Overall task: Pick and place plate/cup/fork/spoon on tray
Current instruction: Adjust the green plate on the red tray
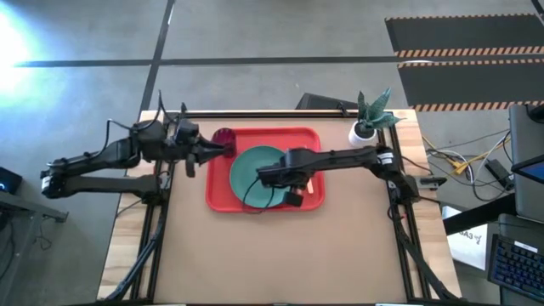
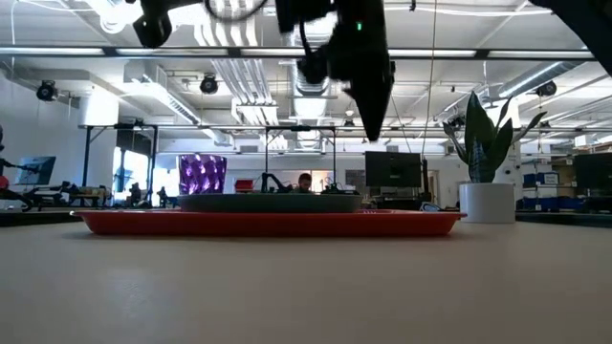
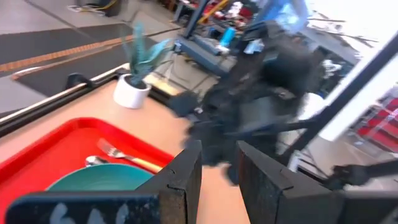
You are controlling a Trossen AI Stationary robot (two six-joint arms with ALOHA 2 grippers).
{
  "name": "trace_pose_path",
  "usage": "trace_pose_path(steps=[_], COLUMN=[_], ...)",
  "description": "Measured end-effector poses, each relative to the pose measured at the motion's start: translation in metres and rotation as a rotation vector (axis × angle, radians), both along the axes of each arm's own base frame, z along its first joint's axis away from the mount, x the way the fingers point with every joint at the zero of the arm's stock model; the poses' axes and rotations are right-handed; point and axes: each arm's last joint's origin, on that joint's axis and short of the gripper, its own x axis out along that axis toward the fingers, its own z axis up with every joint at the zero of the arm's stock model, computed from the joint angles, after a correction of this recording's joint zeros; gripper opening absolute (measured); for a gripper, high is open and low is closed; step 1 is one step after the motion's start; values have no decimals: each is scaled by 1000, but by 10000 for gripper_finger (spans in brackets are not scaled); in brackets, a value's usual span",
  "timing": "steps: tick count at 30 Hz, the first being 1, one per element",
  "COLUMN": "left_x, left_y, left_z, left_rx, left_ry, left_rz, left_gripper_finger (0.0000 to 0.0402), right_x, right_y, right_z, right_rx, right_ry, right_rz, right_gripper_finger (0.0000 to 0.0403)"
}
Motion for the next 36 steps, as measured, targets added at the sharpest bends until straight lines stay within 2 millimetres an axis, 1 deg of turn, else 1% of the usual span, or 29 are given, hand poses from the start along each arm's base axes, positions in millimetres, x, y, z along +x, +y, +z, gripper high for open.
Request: trace_pose_path(steps=[2,4,7,10,13,16,17,20,23,29,36], left_x=[-4,-8,-13,-18,-22,-24,-24,-23,-22,-19,-14], left_y=[-2,-3,-4,-6,-7,-7,-7,-7,-6,-6,-4], left_z=[2,4,6,6,4,4,4,3,3,2,0], left_rx=[1,4,9,7,2,-2,-2,-2,-3,-7,-14], left_ry=[-17,-32,-52,-46,-28,-21,-23,-20,-16,-6,11], left_rz=[-30,-42,-43,-42,-42,-42,-42,-41,-41,-39,-36], left_gripper_finger=[80,80,80,80,80,80,80,80,80,80,80], right_x=[-1,-1,-5,-12,-26,-46,-52,-67,-75,-74,-76], right_y=[-8,-16,-28,-40,-53,-63,-65,-66,-65,-64,-65], right_z=[-12,-20,-25,-23,-15,-10,-11,-16,-25,-52,-64], right_rx=[-1,3,51,115,153,163,173,177,181,188,168], right_ry=[31,27,-40,-167,-293,-339,-342,-362,-399,-496,-516], right_rz=[-20,-39,-69,-99,-166,-235,-254,-302,-333,-373,-385], right_gripper_finger=[8,8,8,8,8,8,8,8,8,8,8])
